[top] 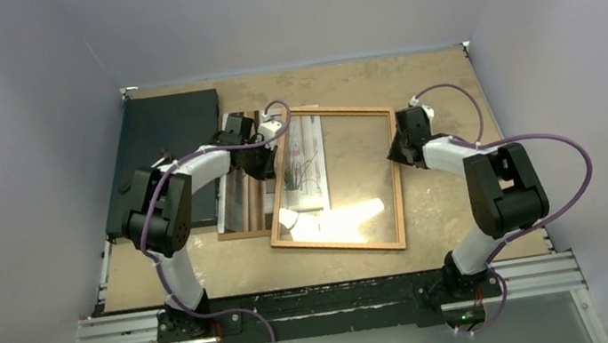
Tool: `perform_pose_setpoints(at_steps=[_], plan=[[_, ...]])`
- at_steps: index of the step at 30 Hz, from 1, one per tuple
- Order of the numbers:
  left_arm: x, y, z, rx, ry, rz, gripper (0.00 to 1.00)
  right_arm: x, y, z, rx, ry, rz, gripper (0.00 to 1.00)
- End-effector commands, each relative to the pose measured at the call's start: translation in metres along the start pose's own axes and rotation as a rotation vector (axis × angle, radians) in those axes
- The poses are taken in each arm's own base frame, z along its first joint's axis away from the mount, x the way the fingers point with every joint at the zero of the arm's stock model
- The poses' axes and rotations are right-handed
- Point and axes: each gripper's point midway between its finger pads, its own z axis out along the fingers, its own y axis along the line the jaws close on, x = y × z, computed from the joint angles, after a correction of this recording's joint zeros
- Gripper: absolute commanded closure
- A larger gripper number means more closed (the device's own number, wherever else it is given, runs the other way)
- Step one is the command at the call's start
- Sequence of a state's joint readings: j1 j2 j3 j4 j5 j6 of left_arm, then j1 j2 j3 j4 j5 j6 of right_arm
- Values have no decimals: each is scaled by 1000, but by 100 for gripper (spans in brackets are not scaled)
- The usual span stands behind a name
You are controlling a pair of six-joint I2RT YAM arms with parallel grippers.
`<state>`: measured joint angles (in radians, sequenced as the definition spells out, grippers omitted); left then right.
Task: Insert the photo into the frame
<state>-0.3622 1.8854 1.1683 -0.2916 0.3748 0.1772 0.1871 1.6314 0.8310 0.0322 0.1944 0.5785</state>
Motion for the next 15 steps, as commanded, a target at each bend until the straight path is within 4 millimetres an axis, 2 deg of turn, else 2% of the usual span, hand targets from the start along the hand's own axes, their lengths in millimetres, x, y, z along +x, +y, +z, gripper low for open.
perform_pose_setpoints(at_steps=[1,6,10,13,15], plan=[[13,-9,8,11,56,28,100,-35,-21,0,61,-71,27,73],[8,-7,5,1,53,42,100,-62,-53,5,157,-111,27,73],[10,-11,4,18,54,42,100,-89,-83,1,266,-136,29,67],[15,-15,8,39,63,40,100,-119,-88,-14,324,-195,28,59],[16,-17,9,43,63,39,100,-132,-83,-26,340,-227,22,53]])
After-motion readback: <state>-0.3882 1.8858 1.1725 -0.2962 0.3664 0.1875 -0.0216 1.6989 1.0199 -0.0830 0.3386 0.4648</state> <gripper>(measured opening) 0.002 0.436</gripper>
